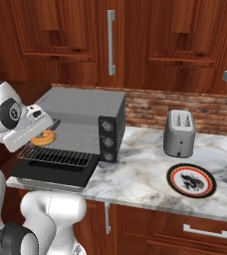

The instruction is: Pick up the bagel from the plate, place it on the toaster oven rack, close the door, and set the timer.

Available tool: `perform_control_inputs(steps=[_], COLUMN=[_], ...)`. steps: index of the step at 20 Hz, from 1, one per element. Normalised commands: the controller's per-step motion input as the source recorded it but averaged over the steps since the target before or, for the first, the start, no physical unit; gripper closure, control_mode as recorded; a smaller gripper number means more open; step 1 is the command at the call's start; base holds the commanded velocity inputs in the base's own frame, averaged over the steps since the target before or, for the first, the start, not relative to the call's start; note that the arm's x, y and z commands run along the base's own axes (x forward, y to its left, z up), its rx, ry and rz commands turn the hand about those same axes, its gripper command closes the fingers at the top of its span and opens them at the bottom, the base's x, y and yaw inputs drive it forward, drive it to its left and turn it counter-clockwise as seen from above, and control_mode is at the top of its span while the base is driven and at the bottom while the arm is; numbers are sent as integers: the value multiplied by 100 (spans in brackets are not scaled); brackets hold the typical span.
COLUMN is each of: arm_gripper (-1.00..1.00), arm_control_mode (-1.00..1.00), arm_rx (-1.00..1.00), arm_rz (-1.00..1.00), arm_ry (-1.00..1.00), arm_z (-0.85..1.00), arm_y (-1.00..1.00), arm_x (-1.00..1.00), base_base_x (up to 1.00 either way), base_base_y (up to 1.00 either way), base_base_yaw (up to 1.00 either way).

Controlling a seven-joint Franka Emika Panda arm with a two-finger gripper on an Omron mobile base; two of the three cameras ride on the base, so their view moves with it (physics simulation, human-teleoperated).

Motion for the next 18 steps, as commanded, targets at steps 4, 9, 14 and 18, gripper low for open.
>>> perform_control_inputs(steps=[4,9,14,18], arm_gripper=[100,100,100,100], arm_control_mode=[-100,-100,-100,-100], arm_rx=[0,0,0,0], arm_rz=[0,0,0,0], arm_ry=[0,0,0,0], arm_z=[-26,-29,-28,-25], arm_y=[1,0,0,0], arm_x=[22,28,26,31], base_base_x=[0,0,0,0], base_base_y=[0,0,0,0], base_base_yaw=[0,0,0,0])
